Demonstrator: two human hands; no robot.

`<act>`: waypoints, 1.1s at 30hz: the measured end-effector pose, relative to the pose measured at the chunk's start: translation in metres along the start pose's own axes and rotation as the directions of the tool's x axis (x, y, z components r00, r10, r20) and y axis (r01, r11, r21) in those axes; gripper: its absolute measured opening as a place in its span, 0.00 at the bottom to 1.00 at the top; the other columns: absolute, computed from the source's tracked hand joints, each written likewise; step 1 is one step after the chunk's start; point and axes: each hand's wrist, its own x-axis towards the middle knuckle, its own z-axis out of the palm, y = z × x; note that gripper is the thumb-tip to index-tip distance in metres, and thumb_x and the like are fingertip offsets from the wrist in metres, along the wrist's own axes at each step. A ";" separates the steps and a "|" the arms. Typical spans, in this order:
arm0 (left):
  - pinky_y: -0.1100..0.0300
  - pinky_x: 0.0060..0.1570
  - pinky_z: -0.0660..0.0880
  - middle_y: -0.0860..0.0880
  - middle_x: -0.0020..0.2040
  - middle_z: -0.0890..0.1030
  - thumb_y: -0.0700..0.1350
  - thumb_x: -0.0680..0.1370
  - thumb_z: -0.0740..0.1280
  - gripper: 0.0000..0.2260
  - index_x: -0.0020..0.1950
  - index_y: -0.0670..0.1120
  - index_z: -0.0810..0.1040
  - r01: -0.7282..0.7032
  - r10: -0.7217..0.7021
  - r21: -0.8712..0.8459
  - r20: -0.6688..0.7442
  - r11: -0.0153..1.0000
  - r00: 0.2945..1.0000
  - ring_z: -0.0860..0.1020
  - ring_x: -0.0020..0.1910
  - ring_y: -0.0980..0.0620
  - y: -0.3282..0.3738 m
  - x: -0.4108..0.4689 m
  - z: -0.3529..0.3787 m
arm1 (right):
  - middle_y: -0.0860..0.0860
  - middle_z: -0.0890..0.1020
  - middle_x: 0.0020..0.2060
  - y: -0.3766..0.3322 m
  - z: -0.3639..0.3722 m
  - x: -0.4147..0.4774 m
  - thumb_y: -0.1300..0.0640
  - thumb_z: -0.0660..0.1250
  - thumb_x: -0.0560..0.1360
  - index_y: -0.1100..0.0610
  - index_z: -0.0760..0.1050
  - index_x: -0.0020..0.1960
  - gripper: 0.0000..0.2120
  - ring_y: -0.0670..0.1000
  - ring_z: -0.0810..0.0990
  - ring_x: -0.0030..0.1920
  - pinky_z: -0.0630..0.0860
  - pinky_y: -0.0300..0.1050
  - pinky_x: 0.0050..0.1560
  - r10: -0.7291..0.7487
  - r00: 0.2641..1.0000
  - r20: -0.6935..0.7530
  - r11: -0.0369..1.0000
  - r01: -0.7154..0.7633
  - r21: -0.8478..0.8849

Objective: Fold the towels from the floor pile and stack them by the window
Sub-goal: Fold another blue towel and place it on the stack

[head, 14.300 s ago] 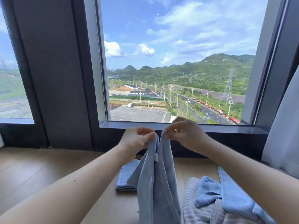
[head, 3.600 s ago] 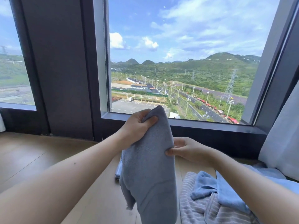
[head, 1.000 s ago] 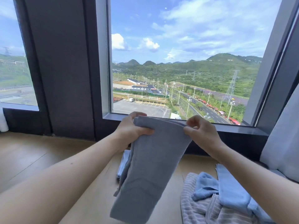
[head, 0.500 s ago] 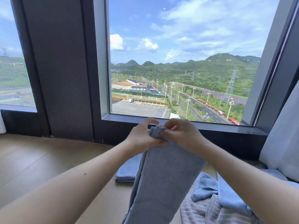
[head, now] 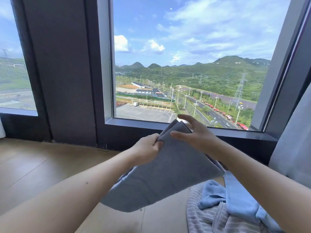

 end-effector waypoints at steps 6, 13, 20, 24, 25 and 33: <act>0.63 0.39 0.73 0.53 0.41 0.78 0.47 0.74 0.69 0.05 0.46 0.49 0.75 -0.012 0.011 0.019 0.054 1.000 0.998 0.77 0.41 0.56 -0.009 -0.007 -0.002 | 0.52 0.78 0.36 -0.001 0.006 -0.003 0.60 0.69 0.74 0.60 0.79 0.45 0.03 0.49 0.75 0.38 0.69 0.41 0.37 -0.062 0.997 -0.042 0.993 0.057 -0.102; 0.57 0.52 0.75 0.48 0.50 0.83 0.46 0.74 0.66 0.08 0.52 0.47 0.79 0.063 -0.083 0.133 0.152 0.989 0.985 0.80 0.51 0.52 -0.027 -0.013 -0.004 | 0.49 0.77 0.37 0.000 0.004 0.002 0.60 0.68 0.74 0.56 0.76 0.47 0.02 0.47 0.74 0.38 0.69 0.39 0.37 -0.076 0.973 -0.219 0.996 0.085 0.029; 0.66 0.32 0.70 0.49 0.37 0.77 0.44 0.75 0.65 0.03 0.43 0.45 0.77 0.097 -0.097 0.030 -0.004 0.995 0.995 0.74 0.35 0.53 -0.030 -0.009 0.001 | 0.47 0.76 0.39 0.007 -0.008 0.003 0.58 0.67 0.75 0.56 0.73 0.50 0.05 0.47 0.73 0.40 0.67 0.37 0.35 -0.055 0.936 -0.349 0.998 0.051 -0.023; 0.71 0.29 0.65 0.54 0.31 0.74 0.45 0.74 0.67 0.04 0.40 0.50 0.79 0.030 -0.029 0.002 -0.203 1.000 0.979 0.70 0.32 0.59 -0.020 -0.002 -0.009 | 0.50 0.71 0.51 0.011 -0.012 0.001 0.57 0.72 0.72 0.51 0.68 0.66 0.25 0.48 0.70 0.51 0.65 0.39 0.49 -0.124 0.955 -0.270 0.968 0.056 -0.245; 0.72 0.30 0.65 0.55 0.32 0.76 0.45 0.74 0.67 0.03 0.41 0.50 0.80 0.017 -0.021 -0.021 -0.224 1.000 0.974 0.71 0.33 0.60 -0.018 -0.001 -0.011 | 0.49 0.70 0.53 0.011 -0.012 -0.001 0.56 0.72 0.71 0.48 0.64 0.70 0.31 0.47 0.69 0.52 0.64 0.39 0.51 -0.147 0.963 -0.225 0.956 0.080 -0.284; 0.72 0.35 0.70 0.53 0.38 0.82 0.44 0.72 0.70 0.04 0.44 0.50 0.83 -0.059 0.055 -0.007 -0.257 0.998 0.965 0.76 0.37 0.60 -0.008 0.000 -0.012 | 0.42 0.70 0.67 0.000 0.013 -0.006 0.45 0.75 0.66 0.43 0.58 0.73 0.41 0.44 0.71 0.61 0.65 0.37 0.58 -0.180 0.969 0.169 0.903 0.231 -0.363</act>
